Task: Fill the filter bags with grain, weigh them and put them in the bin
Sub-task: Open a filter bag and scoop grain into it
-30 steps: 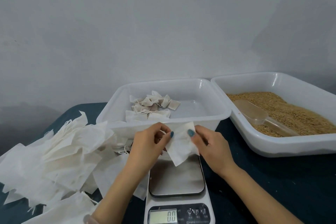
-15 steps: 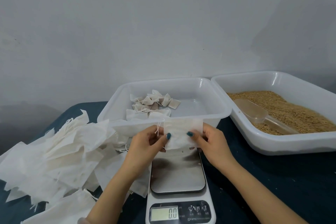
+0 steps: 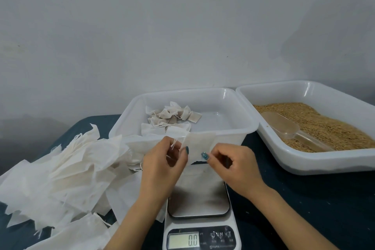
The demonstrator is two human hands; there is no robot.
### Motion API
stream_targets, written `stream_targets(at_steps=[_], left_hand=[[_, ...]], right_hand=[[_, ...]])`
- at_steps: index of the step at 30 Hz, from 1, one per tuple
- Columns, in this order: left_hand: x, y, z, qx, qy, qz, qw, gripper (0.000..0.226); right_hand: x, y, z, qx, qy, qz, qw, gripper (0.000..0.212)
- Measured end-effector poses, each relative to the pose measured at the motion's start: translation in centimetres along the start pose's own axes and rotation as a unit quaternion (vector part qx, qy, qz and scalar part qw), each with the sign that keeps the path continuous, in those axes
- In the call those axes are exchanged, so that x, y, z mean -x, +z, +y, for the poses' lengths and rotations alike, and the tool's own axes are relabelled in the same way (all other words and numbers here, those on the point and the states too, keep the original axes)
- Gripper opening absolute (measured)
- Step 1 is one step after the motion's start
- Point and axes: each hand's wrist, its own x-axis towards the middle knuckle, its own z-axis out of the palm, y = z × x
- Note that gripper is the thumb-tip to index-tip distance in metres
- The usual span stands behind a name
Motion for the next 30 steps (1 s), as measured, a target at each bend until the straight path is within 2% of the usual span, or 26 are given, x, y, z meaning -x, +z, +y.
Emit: stream_targets(at_steps=[3, 7, 9, 12, 15, 18, 24, 30], left_hand=[[0.3, 0.2, 0.3, -0.031, 0.078, -0.021, 0.996, 0.023], [0.6, 0.3, 0.4, -0.081, 0.18, -0.025, 0.98, 0.012], [0.7, 0.4, 0.6, -0.087, 0.202, -0.024, 0.975, 0.016], [0.8, 0.3, 0.6, -0.083, 0.199, -0.047, 0.975, 0.025], [0.7, 0.1, 0.5, -0.053, 0.169, -0.06, 0.982, 0.025], [0.8, 0.1, 0.3, -0.061, 0.175, -0.067, 0.98, 0.022], [1.1, 0.3, 0.2, -0.074, 0.175, -0.089, 0.978, 0.03], [1.3, 0.5, 0.2, -0.047, 0.155, -0.091, 0.983, 0.031]], right_hand=[[0.1, 0.7, -1.0, -0.079, 0.04, -0.059, 0.994, 0.026], [0.1, 0.9, -1.1, -0.154, 0.09, -0.062, 0.982, 0.037], [0.1, 1.0, -1.0, -0.18, 0.108, -0.058, 0.976, 0.031], [-0.2, 0.9, -1.2, -0.208, 0.122, -0.057, 0.969, 0.011], [-0.5, 0.7, -1.4, -0.251, 0.15, -0.062, 0.954, 0.011], [-0.3, 0.7, -1.2, -0.273, 0.172, -0.076, 0.943, 0.013], [0.0, 0.9, -0.6, -0.229, 0.196, -0.069, 0.951, 0.029], [-0.2, 0.6, -1.0, -0.25, 0.177, -0.061, 0.95, 0.014]])
